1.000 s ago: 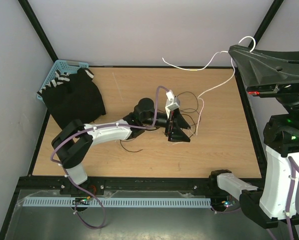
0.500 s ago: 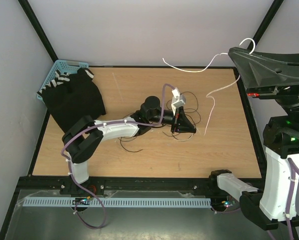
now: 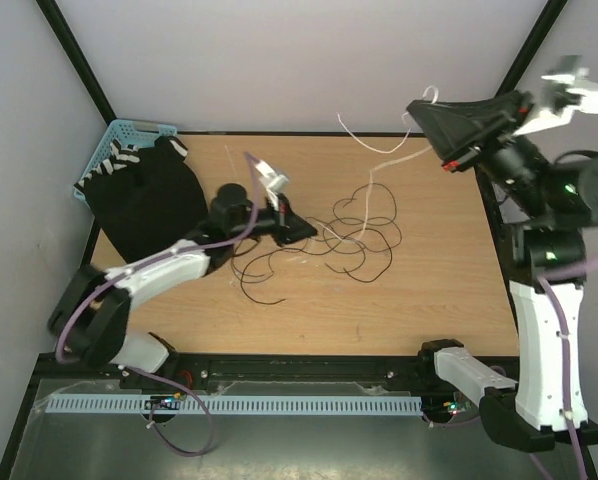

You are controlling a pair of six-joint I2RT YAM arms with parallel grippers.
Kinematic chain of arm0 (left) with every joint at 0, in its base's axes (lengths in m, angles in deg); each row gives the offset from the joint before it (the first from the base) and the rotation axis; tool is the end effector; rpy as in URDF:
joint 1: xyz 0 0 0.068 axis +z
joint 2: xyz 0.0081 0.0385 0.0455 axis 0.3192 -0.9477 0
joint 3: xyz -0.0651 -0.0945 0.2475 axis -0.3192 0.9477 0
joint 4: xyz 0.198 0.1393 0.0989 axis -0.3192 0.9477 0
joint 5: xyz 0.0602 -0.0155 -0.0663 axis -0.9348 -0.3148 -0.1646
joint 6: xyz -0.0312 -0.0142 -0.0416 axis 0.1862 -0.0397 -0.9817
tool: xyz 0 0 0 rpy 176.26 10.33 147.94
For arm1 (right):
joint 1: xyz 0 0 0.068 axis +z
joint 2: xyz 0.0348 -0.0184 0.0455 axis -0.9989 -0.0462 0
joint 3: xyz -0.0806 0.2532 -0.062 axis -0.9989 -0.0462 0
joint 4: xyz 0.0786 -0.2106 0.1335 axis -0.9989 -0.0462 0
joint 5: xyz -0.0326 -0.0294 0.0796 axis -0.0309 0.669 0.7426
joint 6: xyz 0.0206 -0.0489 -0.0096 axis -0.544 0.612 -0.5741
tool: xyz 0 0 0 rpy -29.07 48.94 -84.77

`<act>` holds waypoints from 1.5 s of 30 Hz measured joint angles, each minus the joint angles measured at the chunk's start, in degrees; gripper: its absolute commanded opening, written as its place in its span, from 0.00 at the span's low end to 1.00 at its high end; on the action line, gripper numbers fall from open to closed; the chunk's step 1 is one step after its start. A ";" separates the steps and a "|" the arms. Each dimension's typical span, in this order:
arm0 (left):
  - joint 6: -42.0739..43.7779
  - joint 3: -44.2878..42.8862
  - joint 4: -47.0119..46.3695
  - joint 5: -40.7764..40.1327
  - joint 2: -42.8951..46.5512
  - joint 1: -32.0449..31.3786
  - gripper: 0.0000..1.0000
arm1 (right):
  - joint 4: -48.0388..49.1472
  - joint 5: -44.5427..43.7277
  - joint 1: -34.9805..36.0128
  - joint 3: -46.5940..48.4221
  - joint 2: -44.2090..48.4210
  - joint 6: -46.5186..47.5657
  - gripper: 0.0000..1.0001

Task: Zip-tie the wires
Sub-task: Straighten the cable at the center of the board.

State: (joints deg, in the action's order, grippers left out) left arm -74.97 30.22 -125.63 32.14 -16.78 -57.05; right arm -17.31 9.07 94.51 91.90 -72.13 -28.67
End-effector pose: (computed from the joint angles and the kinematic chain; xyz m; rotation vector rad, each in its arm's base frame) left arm 0.2498 -0.2260 0.2713 0.7515 1.6152 -1.3525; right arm 0.1070 0.0365 0.6077 -0.5093 0.9086 0.8784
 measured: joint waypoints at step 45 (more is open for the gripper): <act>-2.23 17.64 46.01 -29.59 18.84 29.88 0.00 | -24.50 -56.11 -4.63 -41.70 -21.29 26.40 0.02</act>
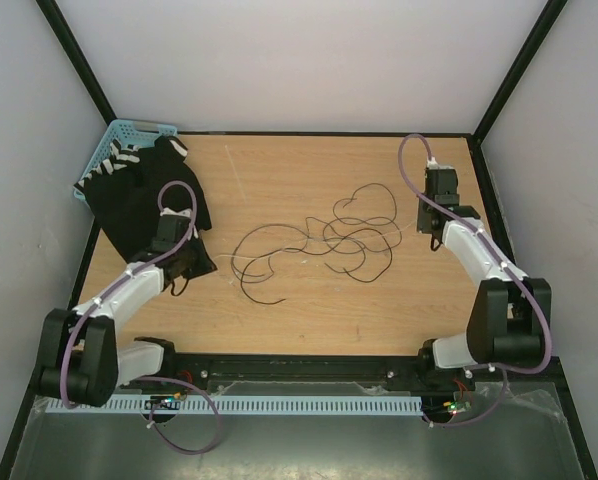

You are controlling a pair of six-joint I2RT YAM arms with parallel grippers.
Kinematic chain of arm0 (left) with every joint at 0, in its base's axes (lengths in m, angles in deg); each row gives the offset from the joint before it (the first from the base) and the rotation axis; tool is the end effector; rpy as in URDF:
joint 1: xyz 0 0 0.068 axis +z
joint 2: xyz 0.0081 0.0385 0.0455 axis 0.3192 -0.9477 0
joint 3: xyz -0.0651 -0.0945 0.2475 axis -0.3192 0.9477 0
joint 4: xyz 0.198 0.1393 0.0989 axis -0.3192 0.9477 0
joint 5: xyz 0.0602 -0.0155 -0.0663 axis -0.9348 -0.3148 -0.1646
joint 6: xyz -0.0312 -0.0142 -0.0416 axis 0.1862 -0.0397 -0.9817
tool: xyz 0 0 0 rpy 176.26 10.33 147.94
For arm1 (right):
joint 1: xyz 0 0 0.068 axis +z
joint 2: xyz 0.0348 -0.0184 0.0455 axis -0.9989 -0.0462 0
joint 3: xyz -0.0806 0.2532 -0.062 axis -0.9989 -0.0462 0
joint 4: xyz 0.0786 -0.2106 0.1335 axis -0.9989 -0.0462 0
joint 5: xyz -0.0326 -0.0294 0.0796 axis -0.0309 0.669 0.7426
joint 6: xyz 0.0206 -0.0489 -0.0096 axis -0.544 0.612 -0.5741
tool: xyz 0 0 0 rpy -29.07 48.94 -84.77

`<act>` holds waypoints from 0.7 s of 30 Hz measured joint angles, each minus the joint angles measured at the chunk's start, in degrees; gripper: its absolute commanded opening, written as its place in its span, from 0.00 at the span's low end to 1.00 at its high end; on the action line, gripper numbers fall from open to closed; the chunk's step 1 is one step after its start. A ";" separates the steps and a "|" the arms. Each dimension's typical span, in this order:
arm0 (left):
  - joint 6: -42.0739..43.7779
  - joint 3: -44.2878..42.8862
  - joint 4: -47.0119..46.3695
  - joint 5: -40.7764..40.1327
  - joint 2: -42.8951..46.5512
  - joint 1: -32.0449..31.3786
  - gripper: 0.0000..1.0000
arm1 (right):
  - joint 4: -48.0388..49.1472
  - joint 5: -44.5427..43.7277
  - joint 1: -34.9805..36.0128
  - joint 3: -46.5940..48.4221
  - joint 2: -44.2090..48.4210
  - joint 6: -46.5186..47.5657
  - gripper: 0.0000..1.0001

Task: Zip-tie the wires
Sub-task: Straighten the cable at the center of the board.

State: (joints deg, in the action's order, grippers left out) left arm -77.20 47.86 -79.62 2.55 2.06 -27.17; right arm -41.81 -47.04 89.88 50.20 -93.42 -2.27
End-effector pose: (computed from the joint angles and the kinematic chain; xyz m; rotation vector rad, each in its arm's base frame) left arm 0.2236 -0.0387 0.1806 -0.3281 2.4038 -0.4602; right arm 0.3001 0.0033 0.2503 0.1750 2.2927 -0.2638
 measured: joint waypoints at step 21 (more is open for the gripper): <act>-0.39 -0.09 -3.48 -4.11 -6.93 -1.42 0.05 | -2.29 4.85 0.00 0.15 -9.31 2.21 0.70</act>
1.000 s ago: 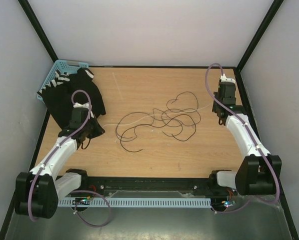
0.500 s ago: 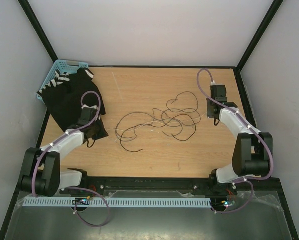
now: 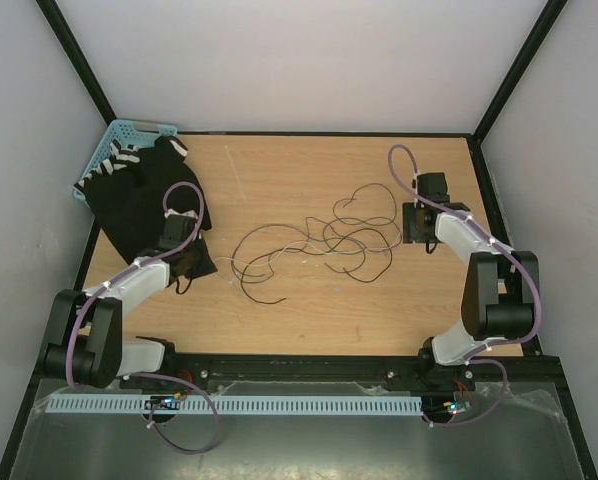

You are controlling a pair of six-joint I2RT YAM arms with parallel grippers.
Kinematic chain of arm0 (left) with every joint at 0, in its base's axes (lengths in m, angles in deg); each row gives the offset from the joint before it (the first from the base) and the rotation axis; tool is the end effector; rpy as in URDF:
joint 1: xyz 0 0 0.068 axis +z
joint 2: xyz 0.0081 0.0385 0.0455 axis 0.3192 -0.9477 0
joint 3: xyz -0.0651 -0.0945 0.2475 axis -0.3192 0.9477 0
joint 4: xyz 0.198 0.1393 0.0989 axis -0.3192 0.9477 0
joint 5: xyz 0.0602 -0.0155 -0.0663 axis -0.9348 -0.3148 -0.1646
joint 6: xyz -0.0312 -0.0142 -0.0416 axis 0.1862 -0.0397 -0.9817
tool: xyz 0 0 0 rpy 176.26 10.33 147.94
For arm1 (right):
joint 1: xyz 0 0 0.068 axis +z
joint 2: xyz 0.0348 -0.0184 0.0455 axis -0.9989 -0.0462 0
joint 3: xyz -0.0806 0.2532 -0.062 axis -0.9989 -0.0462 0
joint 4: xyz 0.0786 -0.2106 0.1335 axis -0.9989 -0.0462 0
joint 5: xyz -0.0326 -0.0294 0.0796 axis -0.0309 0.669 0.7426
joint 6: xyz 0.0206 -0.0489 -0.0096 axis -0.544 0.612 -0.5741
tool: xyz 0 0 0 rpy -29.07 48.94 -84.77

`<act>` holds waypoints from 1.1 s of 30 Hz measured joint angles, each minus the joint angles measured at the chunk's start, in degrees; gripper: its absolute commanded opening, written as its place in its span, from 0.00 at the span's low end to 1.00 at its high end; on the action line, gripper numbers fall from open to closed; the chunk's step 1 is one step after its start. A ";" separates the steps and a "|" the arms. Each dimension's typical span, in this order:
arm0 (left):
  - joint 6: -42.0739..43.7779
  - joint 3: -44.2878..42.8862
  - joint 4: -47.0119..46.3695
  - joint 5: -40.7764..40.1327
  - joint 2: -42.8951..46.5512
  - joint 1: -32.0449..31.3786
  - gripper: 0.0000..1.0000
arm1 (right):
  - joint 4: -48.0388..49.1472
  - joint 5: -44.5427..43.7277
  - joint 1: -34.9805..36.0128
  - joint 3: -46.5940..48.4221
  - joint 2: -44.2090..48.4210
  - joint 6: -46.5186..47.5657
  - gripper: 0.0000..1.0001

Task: Zip-tie the wires
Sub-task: Straighten the cable at the center of the board.

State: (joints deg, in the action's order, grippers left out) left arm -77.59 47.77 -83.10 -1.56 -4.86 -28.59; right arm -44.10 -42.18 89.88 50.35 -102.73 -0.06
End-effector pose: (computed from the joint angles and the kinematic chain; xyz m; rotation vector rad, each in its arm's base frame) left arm 0.2351 -0.0439 0.1595 -0.3510 2.4532 -0.3729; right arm 0.3158 0.0070 0.2009 0.0679 2.5066 -0.2131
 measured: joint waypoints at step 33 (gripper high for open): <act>0.66 -0.81 4.02 -3.93 7.37 1.18 0.99 | -2.36 10.86 0.00 8.15 18.01 -0.94 0.99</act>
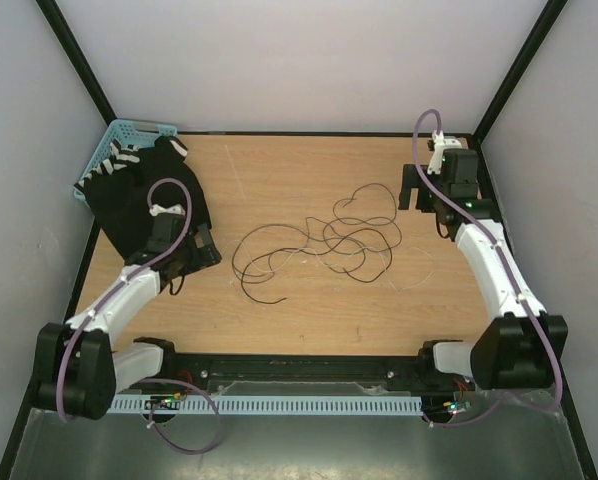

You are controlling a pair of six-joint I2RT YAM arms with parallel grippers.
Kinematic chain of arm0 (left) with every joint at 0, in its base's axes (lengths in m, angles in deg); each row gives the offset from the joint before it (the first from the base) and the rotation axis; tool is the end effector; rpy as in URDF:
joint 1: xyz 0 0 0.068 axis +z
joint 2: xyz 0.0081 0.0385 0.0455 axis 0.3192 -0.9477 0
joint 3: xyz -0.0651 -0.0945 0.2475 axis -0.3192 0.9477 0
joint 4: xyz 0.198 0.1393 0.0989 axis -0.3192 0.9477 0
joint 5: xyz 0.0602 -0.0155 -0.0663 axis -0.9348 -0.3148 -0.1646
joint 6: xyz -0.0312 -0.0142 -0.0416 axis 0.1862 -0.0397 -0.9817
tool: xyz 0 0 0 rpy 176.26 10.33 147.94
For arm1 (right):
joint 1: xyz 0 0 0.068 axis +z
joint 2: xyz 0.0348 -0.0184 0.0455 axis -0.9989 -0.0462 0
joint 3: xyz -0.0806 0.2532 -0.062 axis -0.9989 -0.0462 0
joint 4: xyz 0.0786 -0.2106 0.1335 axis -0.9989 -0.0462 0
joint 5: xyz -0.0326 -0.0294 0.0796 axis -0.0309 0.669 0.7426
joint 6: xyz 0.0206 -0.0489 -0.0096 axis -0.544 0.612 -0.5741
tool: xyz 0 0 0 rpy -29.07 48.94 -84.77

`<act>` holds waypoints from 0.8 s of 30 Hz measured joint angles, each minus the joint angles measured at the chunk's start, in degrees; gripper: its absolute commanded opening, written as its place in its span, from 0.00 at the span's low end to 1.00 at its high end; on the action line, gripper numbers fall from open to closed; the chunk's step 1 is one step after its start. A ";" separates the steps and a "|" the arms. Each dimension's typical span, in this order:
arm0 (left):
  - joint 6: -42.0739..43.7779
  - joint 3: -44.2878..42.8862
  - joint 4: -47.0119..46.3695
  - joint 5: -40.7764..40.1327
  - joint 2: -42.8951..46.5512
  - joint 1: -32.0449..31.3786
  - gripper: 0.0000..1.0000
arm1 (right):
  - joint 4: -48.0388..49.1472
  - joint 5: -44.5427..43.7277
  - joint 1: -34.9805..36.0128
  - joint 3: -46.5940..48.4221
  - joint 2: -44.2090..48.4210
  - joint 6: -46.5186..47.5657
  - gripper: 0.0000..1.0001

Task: Zip-tie the wires
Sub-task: Straighten the cable at the center of the board, then pick up the cable at the center of the board.

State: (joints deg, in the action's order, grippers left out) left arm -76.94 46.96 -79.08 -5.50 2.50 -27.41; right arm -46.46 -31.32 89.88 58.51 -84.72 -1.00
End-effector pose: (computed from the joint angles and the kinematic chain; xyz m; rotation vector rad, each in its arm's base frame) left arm 0.2259 -0.0350 0.1861 -0.3793 2.3626 -0.2997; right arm 0.2797 0.0121 0.3327 0.0115 2.1056 0.0518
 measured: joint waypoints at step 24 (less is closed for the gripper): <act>-2.54 -0.87 7.89 2.67 37.59 2.08 0.99 | 20.35 2.58 12.48 8.22 -36.96 -18.25 0.91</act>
State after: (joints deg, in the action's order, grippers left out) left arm -79.47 46.09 -71.19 -2.83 40.10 -25.33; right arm -26.11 -28.74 102.36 66.73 -121.68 -19.25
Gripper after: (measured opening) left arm 0.987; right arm 0.933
